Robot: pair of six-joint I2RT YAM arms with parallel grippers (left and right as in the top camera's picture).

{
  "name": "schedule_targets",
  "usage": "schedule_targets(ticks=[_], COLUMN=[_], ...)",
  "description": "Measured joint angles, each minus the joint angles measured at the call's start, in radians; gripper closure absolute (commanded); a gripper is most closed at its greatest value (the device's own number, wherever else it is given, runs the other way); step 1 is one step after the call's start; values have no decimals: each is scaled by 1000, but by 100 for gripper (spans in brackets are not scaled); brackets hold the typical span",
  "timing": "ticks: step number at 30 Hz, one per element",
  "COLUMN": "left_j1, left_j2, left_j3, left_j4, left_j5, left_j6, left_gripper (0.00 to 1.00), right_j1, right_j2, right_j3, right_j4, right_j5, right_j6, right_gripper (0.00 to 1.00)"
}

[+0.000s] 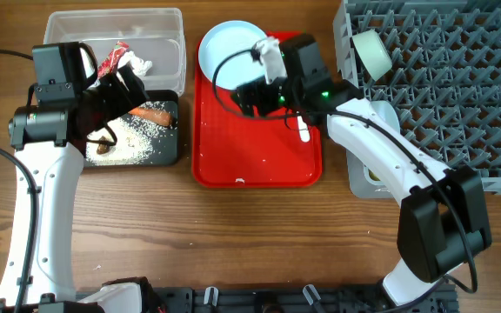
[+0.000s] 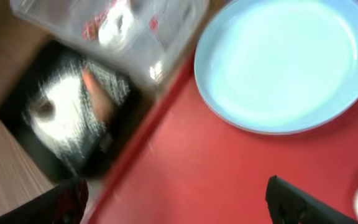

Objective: Sort waste into correct bins and load items into the dishwasher rack
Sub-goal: 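Reach the right gripper to the light-blue plate and grasp its edge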

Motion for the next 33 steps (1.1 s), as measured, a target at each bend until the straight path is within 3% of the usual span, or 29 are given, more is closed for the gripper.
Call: schedule_targets(ticks=[5,7,12,17,18,20,22,24,33], left_j1=[0,0,0,0,0,0,0,0,0], left_j2=[0,0,0,0,0,0,0,0,0], left_j3=[0,0,0,0,0,0,0,0,0], left_j4=[0,0,1,0,0,0,0,0,0], left_j5=[0,0,0,0,0,0,0,0,0], left_j6=[0,0,0,0,0,0,0,0,0], left_gripper=[0,0,0,0,0,0,0,0,0], right_j1=[-21,-21,-21,-21,-21,-21,-21,-21,-21], right_j2=[0,20,266,475,497,523,525,525,562], right_j3=[13,82,492,592,592,591,586,580,566], right_j4=[134,68,-203,-321,-333,-336,-334,-327,-327], right_j5=[48,72,119,167,179,219,256,291,332], right_j6=[201,232,248,336,360,397,433,460,488], right_gripper=[0,0,0,2,9,35,53,58,58])
